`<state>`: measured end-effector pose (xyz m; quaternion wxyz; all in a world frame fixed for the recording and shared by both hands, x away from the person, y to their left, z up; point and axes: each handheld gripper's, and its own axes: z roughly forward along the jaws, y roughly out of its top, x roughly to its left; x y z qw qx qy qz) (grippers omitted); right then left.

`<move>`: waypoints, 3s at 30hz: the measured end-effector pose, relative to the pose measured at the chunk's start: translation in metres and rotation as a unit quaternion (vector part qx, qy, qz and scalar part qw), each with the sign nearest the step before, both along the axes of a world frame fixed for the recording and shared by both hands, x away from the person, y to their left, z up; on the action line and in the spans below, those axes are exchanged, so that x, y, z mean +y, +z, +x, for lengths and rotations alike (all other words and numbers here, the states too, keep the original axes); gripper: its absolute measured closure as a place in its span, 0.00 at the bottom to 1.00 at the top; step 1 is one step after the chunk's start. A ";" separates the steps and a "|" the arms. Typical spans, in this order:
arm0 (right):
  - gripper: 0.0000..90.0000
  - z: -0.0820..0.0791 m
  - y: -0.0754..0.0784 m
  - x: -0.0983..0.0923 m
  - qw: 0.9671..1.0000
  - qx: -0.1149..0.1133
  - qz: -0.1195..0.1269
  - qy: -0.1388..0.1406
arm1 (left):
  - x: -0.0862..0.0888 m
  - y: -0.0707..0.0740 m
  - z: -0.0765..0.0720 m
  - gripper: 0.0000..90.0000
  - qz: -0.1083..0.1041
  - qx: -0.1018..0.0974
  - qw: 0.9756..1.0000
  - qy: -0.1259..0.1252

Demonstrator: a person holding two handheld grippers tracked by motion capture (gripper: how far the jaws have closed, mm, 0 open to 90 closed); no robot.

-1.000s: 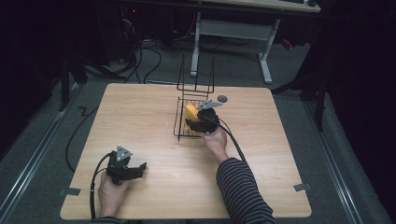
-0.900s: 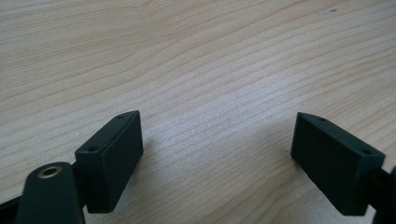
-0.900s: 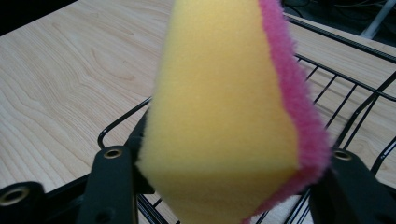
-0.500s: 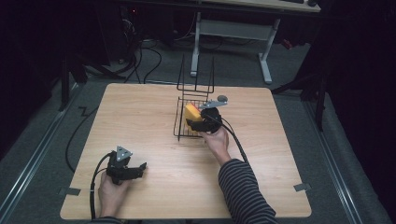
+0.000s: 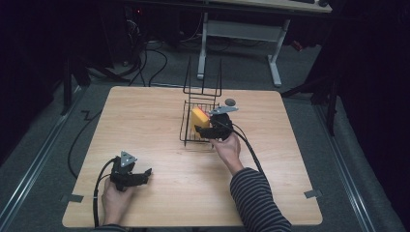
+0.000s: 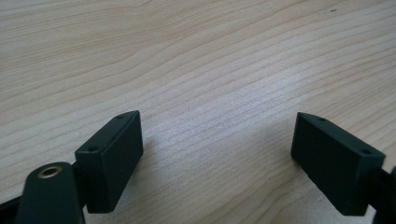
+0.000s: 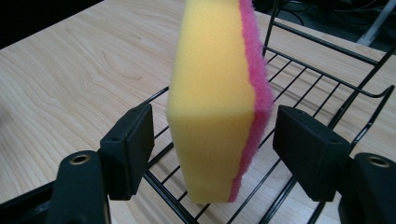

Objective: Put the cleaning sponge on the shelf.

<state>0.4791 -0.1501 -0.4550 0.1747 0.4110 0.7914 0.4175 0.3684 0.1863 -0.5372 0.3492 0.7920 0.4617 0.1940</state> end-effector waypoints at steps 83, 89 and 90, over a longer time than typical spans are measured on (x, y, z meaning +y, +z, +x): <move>0.37 -0.135 0.005 -0.154 0.992 -0.050 0.082 -0.080 | 0.000 0.000 0.000 0.19 0.000 0.000 1.000 0.001; 0.37 -0.141 -0.002 -0.158 0.991 -0.050 0.088 -0.083 | 0.000 0.000 0.000 0.19 0.000 0.000 1.000 0.001; 0.37 -0.142 -0.003 -0.158 0.991 -0.051 0.087 -0.083 | 0.000 0.000 0.000 0.19 0.000 0.000 1.000 0.001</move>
